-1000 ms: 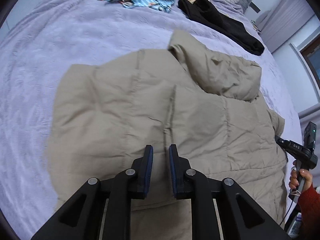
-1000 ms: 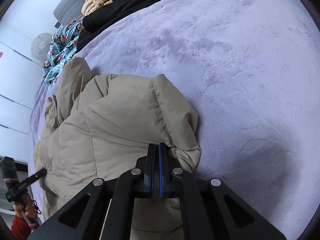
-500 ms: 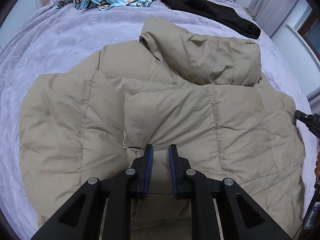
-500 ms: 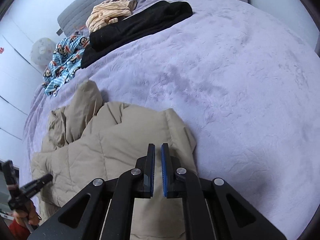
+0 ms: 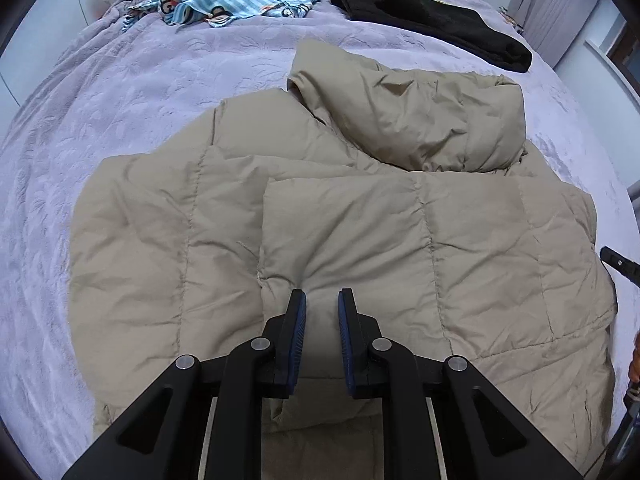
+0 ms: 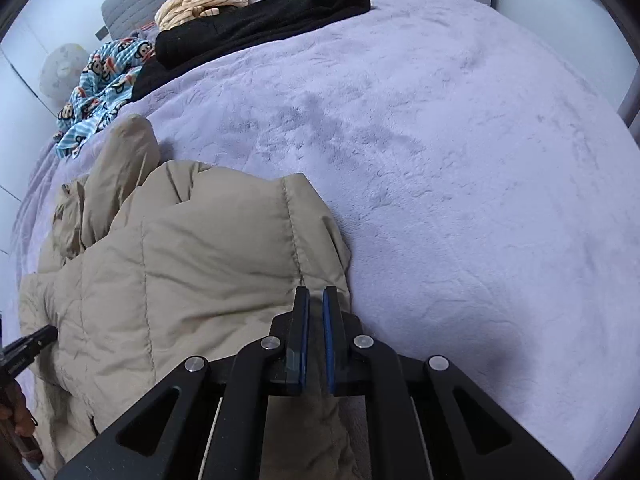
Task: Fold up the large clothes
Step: 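Lay the hem over the jacket body and open both grippers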
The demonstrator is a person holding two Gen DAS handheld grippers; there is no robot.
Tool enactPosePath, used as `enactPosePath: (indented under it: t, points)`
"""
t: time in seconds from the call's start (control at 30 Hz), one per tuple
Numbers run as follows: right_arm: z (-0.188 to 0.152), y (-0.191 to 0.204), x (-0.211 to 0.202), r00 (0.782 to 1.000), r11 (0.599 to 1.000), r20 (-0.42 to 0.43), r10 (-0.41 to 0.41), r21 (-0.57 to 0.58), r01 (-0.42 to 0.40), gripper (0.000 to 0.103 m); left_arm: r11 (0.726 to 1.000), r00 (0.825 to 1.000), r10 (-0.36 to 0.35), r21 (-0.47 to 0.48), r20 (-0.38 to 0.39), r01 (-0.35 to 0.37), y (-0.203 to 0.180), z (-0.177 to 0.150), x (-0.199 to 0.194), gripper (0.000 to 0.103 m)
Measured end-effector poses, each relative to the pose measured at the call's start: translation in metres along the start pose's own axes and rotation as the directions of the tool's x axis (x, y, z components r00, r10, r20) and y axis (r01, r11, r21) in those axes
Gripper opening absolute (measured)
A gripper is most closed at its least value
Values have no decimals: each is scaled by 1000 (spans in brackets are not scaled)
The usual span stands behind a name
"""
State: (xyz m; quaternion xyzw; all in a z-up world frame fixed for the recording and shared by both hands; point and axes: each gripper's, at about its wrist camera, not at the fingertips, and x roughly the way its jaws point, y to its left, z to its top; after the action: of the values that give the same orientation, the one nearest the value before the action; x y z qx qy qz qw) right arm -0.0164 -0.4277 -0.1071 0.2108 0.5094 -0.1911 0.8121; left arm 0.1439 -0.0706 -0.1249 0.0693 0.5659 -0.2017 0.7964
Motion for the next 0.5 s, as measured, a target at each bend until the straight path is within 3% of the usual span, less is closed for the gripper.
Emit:
enactPosePath:
  t: [0.1,0.2,0.33,0.5]
  points:
    - [-18,6,-31,999,999,17,33,-39,-32,9,1000,1000,7,-15,-2,-7,5,-9,-11,18]
    - [-39,10,-42,999,997,-19,38,-64,-39,9,999,999,42,-26,-29,-42,6,-18,-15,18]
    - [-56,5,-39,995,999,-93,46,-23,-49,9,997,997,55,-49,-52,-57,9,-30,-31,18]
    - [-59,4,-52,992,999,-117,53,12,-52,9,996,995,79,-47,-59,-82,4,-38,-51,18]
